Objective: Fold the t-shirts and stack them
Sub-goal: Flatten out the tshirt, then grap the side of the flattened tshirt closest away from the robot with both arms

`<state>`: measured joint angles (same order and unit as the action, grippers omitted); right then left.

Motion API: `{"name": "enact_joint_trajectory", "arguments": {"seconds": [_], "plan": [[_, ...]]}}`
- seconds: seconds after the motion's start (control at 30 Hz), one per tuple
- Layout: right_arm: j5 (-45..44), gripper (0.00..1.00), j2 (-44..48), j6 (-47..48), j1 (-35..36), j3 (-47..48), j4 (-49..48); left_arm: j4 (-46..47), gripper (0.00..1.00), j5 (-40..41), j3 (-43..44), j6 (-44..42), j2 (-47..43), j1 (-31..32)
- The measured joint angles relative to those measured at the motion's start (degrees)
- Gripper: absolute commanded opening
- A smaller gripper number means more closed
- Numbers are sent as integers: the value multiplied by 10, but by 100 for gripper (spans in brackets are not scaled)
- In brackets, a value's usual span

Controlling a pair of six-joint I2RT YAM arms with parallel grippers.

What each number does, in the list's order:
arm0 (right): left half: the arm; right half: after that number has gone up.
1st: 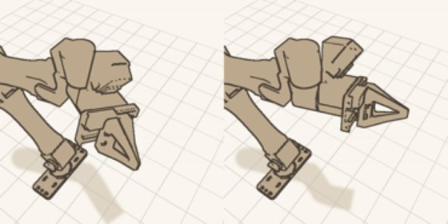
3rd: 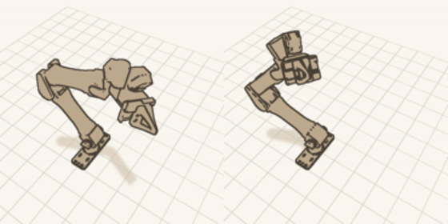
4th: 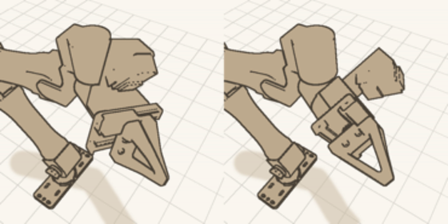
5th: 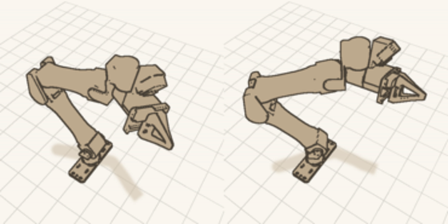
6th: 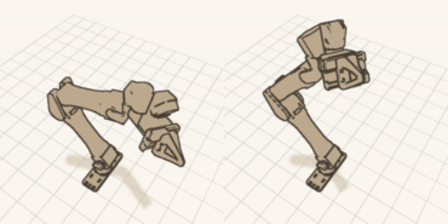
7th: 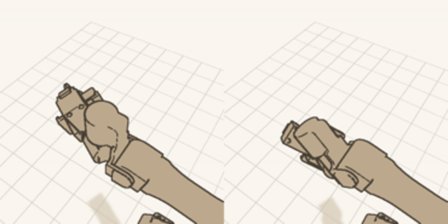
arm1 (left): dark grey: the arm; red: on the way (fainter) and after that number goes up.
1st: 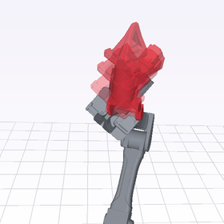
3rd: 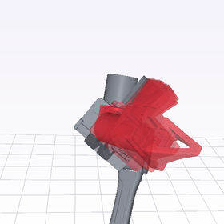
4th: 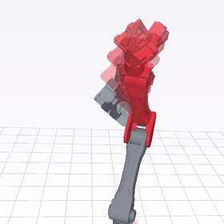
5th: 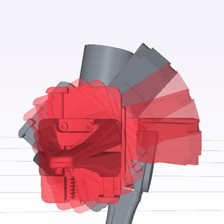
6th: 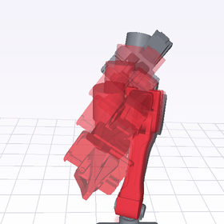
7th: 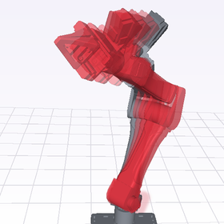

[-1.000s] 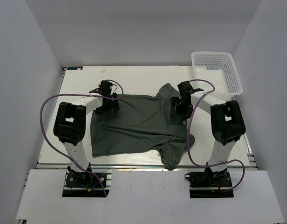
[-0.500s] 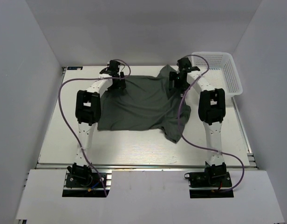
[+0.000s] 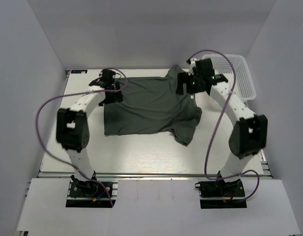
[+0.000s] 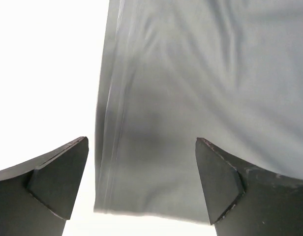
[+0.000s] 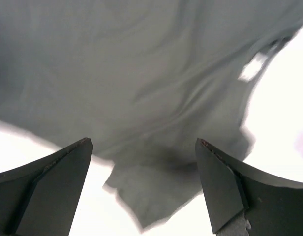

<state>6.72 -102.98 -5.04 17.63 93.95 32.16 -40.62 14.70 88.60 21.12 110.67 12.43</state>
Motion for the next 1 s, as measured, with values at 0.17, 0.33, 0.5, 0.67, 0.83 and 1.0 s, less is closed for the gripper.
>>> {"name": "enact_joint_trajectory", "arguments": {"seconds": [0.17, 0.33, 0.5, 0.67, 0.83, 1.0], "plan": [[15, 87, 148, -50, 57, -243, -22, 16, 99, -2, -211, 73, -221, 2], [-4, 79, 214, -114, 68, -420, -16, 27, 99, -19, -355, 120, -303, 1], [-16, 73, 275, -174, 68, -502, -34, 37, 99, -28, -439, 141, -348, 1], [-20, 68, 278, -222, 69, -526, -73, 62, 99, -18, -445, 152, -366, 1], [-34, 65, 241, -251, 69, -526, -101, 105, 99, -17, -452, 156, -364, 1], [-46, 60, 203, -270, 69, -524, -112, 141, 85, -18, -452, 160, -337, -2]]}}
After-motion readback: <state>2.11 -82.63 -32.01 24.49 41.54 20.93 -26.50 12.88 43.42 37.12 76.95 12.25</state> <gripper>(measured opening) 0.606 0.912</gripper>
